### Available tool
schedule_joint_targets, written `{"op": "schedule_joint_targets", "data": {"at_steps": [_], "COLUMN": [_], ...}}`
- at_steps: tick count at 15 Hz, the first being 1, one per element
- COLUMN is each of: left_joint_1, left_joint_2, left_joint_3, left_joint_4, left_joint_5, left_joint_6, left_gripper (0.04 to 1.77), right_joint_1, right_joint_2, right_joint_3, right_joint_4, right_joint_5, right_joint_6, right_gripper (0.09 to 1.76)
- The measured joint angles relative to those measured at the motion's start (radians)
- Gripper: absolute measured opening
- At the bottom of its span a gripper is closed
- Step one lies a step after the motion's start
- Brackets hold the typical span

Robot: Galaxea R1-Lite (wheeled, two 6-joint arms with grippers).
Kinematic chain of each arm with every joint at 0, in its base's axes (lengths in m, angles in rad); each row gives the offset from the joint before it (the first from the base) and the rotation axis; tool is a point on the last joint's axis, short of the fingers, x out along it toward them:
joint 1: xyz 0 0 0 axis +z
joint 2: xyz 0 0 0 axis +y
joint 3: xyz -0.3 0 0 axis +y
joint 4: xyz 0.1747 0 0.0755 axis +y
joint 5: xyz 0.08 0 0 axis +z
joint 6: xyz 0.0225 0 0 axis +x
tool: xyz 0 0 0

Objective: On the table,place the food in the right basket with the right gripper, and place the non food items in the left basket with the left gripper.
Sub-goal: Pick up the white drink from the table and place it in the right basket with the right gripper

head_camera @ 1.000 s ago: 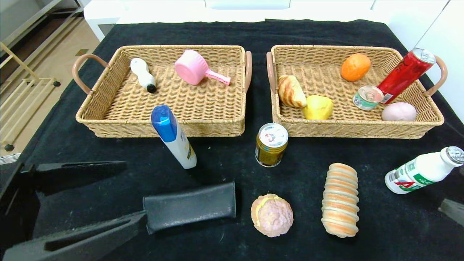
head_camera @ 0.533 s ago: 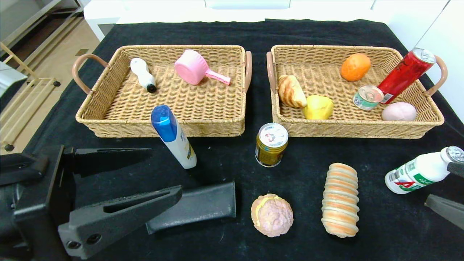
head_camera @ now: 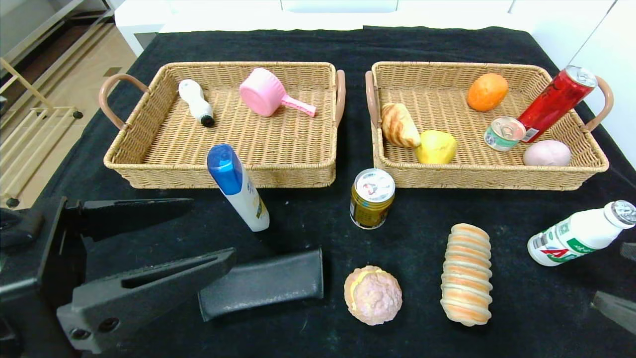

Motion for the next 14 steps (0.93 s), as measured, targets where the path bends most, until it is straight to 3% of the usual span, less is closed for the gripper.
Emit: {"op": "schedule_joint_targets", "data": {"at_steps": [3,5,11,14], "left_joint_1": [0.004,0.011,0.033,0.034], "left_joint_2": [-0.008,-0.012,-0.024,-0.028], "left_joint_3": [-0.001,-0.002,-0.005,-0.005], "left_joint_4": [0.001,0.000,0.000,0.001], "left_joint_5": [0.003,0.006,0.005,0.005], "left_joint_6": [0.000,0.001,0.010,0.011], "left_gripper": [1.72,1.72,1.72,1.72], "right_joint_1": [-0.010,-0.033,-0.077,-0.091], "right_joint_2": [-0.054,-0.096,-0.137,-0.128], "right_joint_3": [-0.043,-0.064,-0.031,-0.002], "right_joint_4": [0.206,0.259,0.264,0.197], "right_joint_5": [-0.009,-0.025,-0.243,-0.286], "right_joint_6": [0.006,0.009,0.019,0.057], "right_gripper": [1.71,1.71,1.71,1.71]}}
